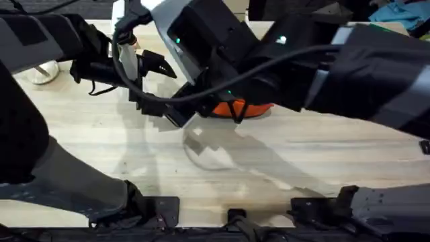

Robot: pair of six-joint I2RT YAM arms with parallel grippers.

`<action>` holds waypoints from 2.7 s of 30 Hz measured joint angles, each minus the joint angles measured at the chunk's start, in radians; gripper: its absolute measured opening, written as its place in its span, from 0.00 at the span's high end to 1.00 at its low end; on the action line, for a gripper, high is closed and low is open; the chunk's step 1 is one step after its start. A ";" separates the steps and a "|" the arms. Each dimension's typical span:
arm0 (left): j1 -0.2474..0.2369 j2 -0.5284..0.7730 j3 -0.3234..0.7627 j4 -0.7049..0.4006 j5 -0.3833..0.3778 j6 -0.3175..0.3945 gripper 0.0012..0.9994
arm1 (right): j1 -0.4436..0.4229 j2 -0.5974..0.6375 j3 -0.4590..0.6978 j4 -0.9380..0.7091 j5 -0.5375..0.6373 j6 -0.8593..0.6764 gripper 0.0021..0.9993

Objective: Unzip the bag, pick up the pens from the table one at a time and place them inside, then zip the bag closed.

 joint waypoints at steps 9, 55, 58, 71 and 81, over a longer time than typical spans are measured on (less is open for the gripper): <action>0.000 0.000 0.000 0.000 0.000 0.000 0.01 | 0.000 0.057 0.084 -0.076 0.051 0.044 0.00; 0.000 0.000 0.000 0.000 0.000 0.000 0.01 | -0.047 0.247 0.242 -0.174 0.074 -0.213 0.00; 0.000 0.000 0.000 0.000 0.000 0.001 0.01 | -0.047 0.253 0.242 -0.172 0.074 -0.250 0.00; 0.000 0.000 0.000 0.001 -0.001 0.004 0.01 | -0.053 0.262 0.243 -0.166 0.029 -0.286 0.00; 0.000 0.000 -0.002 0.004 -0.025 0.000 0.01 | -0.063 0.298 0.261 -0.154 -0.006 -0.287 0.01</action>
